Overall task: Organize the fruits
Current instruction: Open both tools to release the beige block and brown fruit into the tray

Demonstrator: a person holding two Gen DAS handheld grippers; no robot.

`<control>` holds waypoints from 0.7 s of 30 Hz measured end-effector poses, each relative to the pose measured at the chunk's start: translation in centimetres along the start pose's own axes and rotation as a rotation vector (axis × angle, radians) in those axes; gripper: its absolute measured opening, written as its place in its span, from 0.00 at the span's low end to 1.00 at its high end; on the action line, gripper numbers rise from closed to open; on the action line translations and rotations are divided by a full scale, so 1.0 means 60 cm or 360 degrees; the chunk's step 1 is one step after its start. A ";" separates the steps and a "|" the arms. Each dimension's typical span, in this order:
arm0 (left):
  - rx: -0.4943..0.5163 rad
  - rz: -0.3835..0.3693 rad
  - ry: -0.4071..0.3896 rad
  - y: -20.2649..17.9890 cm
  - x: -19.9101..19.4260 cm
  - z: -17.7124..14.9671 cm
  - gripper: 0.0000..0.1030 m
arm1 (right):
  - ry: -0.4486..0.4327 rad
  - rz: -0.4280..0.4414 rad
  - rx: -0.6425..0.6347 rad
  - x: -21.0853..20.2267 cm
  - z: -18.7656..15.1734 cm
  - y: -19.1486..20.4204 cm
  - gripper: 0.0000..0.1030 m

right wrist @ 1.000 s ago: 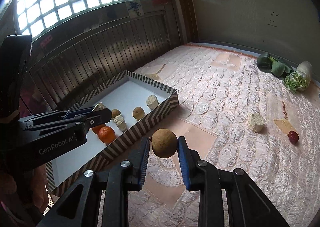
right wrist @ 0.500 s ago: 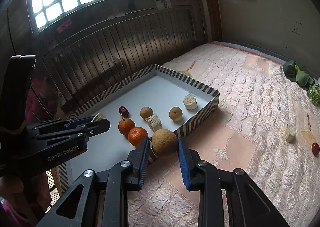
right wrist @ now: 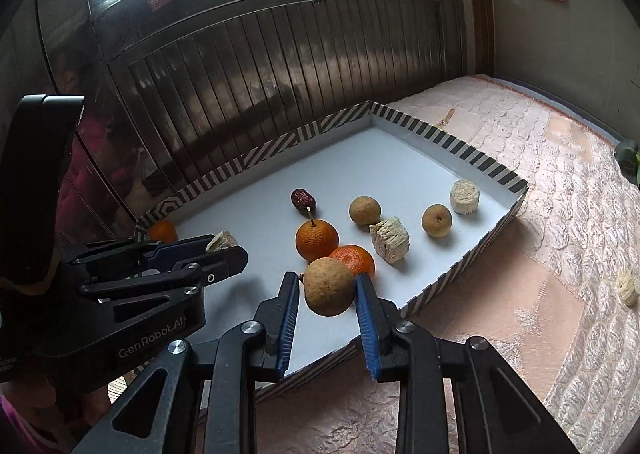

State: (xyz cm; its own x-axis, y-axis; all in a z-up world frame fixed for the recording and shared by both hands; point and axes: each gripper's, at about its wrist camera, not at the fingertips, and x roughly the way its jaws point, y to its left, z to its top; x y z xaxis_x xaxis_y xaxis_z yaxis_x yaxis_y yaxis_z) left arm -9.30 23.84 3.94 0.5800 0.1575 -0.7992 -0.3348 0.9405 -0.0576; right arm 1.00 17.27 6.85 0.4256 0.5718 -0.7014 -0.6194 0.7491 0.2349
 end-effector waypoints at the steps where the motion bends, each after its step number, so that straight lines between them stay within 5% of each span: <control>1: -0.0006 -0.0002 0.0005 0.002 0.003 0.001 0.23 | 0.0008 0.0007 -0.0006 0.003 -0.002 0.002 0.27; 21: -0.0073 0.0001 0.0039 0.015 0.023 -0.001 0.28 | 0.0052 0.0057 -0.0069 0.028 -0.006 0.016 0.27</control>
State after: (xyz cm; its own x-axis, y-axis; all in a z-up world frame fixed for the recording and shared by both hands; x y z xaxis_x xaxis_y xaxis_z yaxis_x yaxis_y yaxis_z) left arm -8.84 24.87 2.76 0.5618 0.1499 -0.8136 -0.3688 0.9257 -0.0841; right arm 0.92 18.83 5.67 0.3811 0.5864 -0.7148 -0.6623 0.7126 0.2314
